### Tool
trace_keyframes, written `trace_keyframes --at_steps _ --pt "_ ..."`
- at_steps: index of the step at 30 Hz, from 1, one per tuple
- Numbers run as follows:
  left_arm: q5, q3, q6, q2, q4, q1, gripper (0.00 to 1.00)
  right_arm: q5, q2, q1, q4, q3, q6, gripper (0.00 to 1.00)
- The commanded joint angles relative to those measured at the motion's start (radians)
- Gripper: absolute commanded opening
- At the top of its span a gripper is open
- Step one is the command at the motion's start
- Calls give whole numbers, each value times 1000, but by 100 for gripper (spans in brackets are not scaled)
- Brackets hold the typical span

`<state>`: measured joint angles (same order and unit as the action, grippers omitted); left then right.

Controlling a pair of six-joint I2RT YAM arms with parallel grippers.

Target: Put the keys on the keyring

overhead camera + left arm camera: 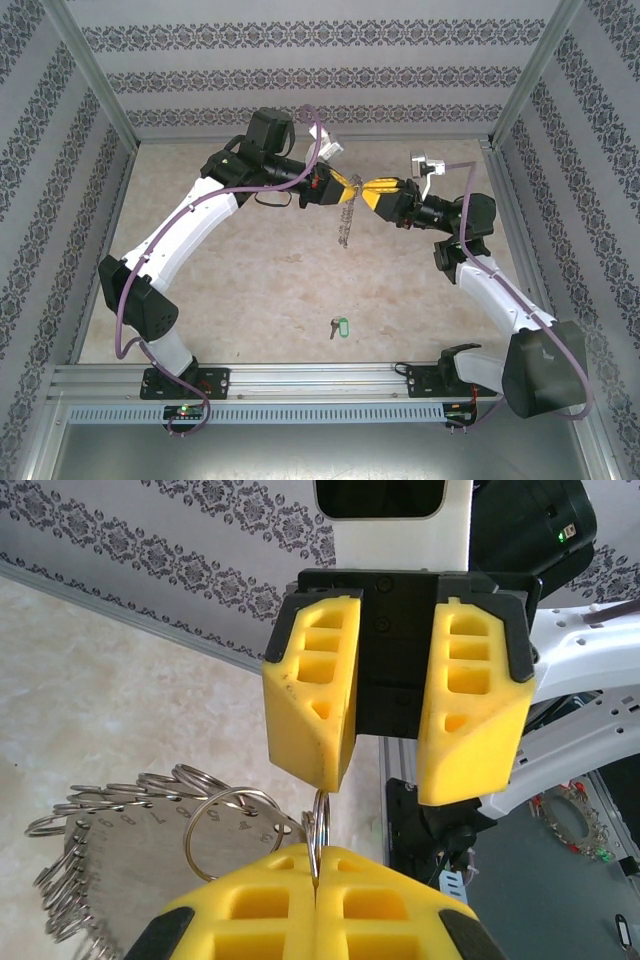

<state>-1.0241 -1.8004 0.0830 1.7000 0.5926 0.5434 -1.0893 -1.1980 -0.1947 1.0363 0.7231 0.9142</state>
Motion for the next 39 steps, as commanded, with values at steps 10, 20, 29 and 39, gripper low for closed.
trace_keyframes --at_steps 10,20,29,39 --pt "-50 -36 36 -1 -1 9 0 13 -25 -20 2 0 -31 35" --pt "-54 -34 38 0 -1 9 0 19 -18 -6 3 -24 -29 19" --pt "-63 -39 26 10 -8 9 0 11 -29 -38 9 -13 -36 0" --pt "37 91 -186 -77 -275 -50 45 102 -8 -5 61 -6 -43 0"
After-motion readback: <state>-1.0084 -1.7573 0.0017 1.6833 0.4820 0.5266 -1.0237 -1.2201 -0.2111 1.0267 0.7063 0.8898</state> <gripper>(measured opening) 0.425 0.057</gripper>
